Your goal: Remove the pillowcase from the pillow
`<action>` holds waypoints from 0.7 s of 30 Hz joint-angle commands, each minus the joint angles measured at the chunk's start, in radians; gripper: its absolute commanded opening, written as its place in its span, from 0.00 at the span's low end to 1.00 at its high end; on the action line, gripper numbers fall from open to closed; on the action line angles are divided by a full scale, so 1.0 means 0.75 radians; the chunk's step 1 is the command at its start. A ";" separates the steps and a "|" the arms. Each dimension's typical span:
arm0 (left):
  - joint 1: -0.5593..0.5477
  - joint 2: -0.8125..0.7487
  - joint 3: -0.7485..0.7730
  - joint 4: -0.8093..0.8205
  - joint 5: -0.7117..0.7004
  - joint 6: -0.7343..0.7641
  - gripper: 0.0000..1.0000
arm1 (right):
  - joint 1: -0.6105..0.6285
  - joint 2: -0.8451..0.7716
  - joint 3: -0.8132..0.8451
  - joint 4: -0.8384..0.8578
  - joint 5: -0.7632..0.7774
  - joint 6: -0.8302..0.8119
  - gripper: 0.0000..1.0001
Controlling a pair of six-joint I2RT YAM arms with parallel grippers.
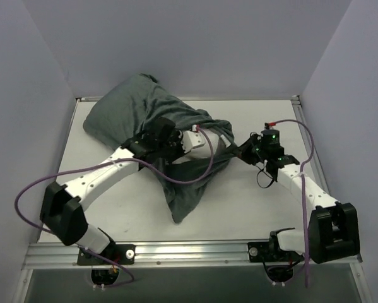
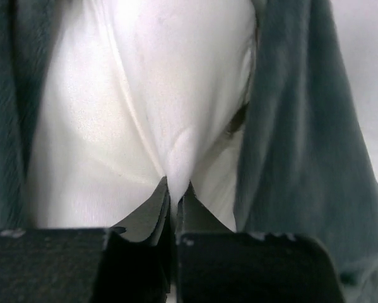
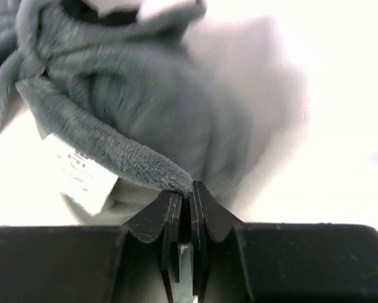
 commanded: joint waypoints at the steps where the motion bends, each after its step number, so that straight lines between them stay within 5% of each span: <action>1: 0.151 -0.284 -0.071 -0.243 0.090 0.120 0.02 | -0.233 0.035 0.102 -0.137 0.171 -0.200 0.00; 4: 0.218 -0.364 -0.083 -0.368 0.238 0.161 0.02 | -0.278 0.099 0.149 -0.139 0.162 -0.266 0.00; 11: 0.537 -0.389 0.188 -0.264 0.742 -0.284 0.02 | -0.064 0.222 0.074 -0.072 0.230 -0.201 0.00; 17: 0.715 -0.307 0.387 -0.013 0.798 -0.740 0.02 | 0.161 0.312 0.043 -0.035 0.344 -0.160 0.00; 21: 0.693 -0.258 0.399 0.049 0.674 -0.786 0.02 | 0.296 0.281 0.114 0.000 0.284 -0.202 0.02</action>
